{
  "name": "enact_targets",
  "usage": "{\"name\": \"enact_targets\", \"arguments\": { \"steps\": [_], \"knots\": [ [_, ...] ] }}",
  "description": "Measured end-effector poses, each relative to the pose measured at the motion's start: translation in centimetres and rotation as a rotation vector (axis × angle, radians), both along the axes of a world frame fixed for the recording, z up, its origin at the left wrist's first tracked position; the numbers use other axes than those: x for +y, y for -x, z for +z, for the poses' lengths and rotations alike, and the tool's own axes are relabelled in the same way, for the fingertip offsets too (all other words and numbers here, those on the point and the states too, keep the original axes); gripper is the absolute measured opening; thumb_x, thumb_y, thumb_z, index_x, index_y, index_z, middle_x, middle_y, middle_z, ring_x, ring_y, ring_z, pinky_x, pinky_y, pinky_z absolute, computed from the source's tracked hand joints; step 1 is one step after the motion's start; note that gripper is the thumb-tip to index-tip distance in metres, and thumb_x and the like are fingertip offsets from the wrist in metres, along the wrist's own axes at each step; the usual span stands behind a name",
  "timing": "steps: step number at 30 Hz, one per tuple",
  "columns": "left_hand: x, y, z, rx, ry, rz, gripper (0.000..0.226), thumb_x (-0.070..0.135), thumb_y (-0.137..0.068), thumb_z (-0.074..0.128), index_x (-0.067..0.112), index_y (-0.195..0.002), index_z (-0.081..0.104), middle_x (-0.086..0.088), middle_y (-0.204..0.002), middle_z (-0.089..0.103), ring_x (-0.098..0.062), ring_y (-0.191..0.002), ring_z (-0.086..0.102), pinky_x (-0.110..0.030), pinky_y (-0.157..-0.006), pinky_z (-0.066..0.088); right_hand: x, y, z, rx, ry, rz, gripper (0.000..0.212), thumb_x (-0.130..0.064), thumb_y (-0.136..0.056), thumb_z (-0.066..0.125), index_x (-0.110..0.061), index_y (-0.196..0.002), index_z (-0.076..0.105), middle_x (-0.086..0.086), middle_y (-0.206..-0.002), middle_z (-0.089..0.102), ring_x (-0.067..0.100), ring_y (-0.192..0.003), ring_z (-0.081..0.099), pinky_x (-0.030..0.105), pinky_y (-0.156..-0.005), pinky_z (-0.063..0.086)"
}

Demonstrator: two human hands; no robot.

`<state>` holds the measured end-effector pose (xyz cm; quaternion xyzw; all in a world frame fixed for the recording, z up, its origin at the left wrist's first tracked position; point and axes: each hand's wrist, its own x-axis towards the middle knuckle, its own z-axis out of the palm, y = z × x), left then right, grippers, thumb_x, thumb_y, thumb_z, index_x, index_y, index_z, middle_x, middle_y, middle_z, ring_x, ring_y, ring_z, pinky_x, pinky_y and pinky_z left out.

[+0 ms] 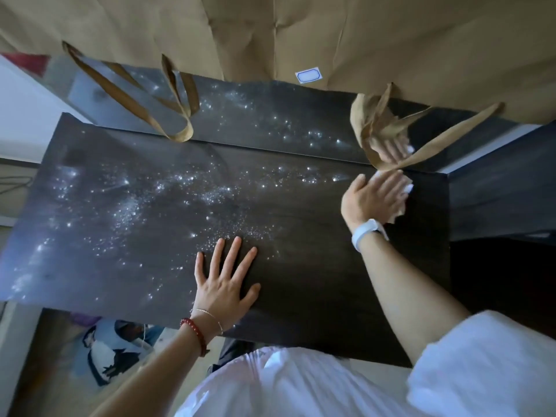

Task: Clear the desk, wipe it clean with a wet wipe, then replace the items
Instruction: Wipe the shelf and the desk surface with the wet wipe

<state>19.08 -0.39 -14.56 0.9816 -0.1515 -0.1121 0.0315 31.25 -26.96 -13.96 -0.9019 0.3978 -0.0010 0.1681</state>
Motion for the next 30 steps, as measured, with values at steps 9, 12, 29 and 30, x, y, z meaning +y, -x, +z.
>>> {"name": "enact_targets", "arguments": {
  "steps": [9, 12, 29, 30],
  "knots": [
    [0.1, -0.4, 0.5, 0.005, 0.012, 0.029, 0.064, 0.058, -0.076, 0.036, 0.035, -0.136, 0.032, -0.003, -0.145, 0.037, -0.027, -0.134, 0.018, -0.053, -0.104, 0.009, 9.6, 0.5, -0.4, -0.007, 0.044, 1.015, 0.053, -0.030, -0.088, 0.024, -0.015, -0.135, 0.043, 0.010, -0.144, 0.041, 0.028, -0.136, 0.034, 0.045, -0.112, 0.023],
    [0.0, -0.4, 0.5, 0.015, 0.003, 0.024, 0.064, 0.058, -0.077, 0.035, 0.035, -0.136, 0.032, -0.004, -0.145, 0.037, -0.027, -0.134, 0.018, -0.053, -0.104, 0.008, 4.2, 1.9, -0.6, -0.008, 0.126, 0.980, 0.052, -0.029, -0.088, 0.022, -0.016, -0.135, 0.038, 0.009, -0.146, 0.037, 0.028, -0.137, 0.030, 0.044, -0.112, 0.019],
    [7.6, -2.2, 2.3, -0.136, 0.395, 0.165, 0.046, 0.029, -0.082, 0.037, 0.018, -0.122, 0.055, -0.008, -0.131, 0.054, -0.021, -0.125, 0.033, -0.043, -0.100, 0.029, 15.0, 4.4, -0.1, 0.020, 0.120, 0.857, 0.058, -0.040, -0.088, 0.018, -0.021, -0.139, 0.038, 0.006, -0.148, 0.037, 0.030, -0.139, 0.025, 0.049, -0.113, 0.012],
    [9.2, -2.2, 2.4, -0.154, 0.385, 0.208, 0.046, 0.029, -0.082, 0.036, 0.016, -0.121, 0.056, -0.010, -0.131, 0.054, -0.022, -0.124, 0.033, -0.042, -0.100, 0.027, 17.5, 6.9, -0.1, 0.010, 0.128, 0.973, 0.054, -0.039, -0.089, 0.024, -0.021, -0.139, 0.037, 0.005, -0.147, 0.039, 0.028, -0.139, 0.027, 0.049, -0.113, 0.014]
  ]
}}
